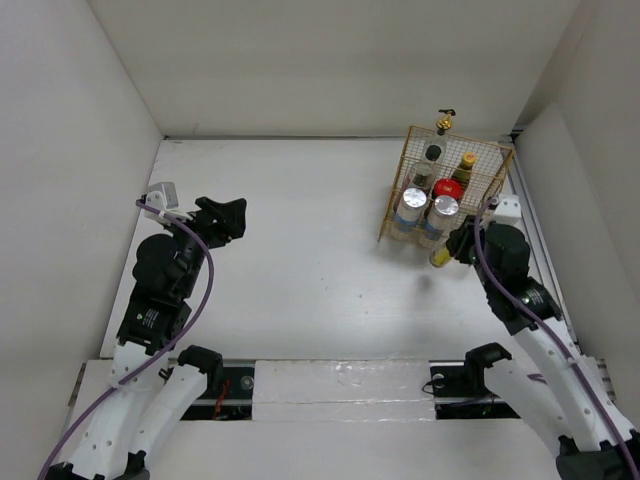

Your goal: Organize the condiment bottles

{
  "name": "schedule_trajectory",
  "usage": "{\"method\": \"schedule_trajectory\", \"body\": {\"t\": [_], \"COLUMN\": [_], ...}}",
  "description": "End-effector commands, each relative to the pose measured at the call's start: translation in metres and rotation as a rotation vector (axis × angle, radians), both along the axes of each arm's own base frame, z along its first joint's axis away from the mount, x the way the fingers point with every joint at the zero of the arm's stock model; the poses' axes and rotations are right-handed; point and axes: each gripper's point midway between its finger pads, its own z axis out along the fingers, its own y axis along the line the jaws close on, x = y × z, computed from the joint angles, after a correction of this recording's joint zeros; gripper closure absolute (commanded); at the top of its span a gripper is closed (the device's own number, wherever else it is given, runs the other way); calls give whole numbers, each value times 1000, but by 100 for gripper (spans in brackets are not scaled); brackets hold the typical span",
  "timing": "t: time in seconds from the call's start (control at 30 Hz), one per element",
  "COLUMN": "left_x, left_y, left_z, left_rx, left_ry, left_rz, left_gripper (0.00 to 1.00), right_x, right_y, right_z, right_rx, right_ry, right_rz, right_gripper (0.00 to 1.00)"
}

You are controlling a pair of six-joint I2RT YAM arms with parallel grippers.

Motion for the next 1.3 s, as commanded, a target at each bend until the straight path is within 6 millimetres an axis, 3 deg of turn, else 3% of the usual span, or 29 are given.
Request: {"method": "schedule_trajectory", "body": {"t": [0.0,0.03,0.1,0.23,0.43,0.6,0.73,0.8,0.87,1.03,1.1,1.27], "left_x": [1,1,1,1,-1,1,1,2,4,8,7,7], "left_y": [0,0,0,0,0,-2,-2,-1,-1,-5,-6,-6], "left_z": [15,15,15,15,17,14,14,14,12,6,6,6], "left_rx": [-13,-13,-13,-13,-16,-12,-12,-12,-10,-3,-3,-3], "left_ry": [-49,-49,-49,-49,-58,-48,-48,-48,-39,-19,-18,-18], "left_rz": [-3,-3,-3,-3,-3,-14,-14,-4,-4,-14,-25,-25], "left_gripper": [27,27,27,27,27,27,27,27,27,27,27,27], "right_x": [5,3,9,16,36,63,94,101,101,102,107,109], "right_y": [-24,-28,-31,-41,-53,-75,-82,-78,-79,-84,-82,-84], "right_z": [91,103,107,132,150,136,96,88,72,57,38,26], "right_rx": [19,22,15,16,-14,-48,-62,-49,-44,-44,-44,-28], "right_ry": [-257,-277,-283,-349,-393,-361,-270,-248,-216,-181,-133,-106], "right_rz": [-131,-150,-183,-251,-344,-405,-391,-364,-356,-347,-340,-350], "right_gripper": [76,76,76,76,76,76,76,76,76,71,66,59]}}
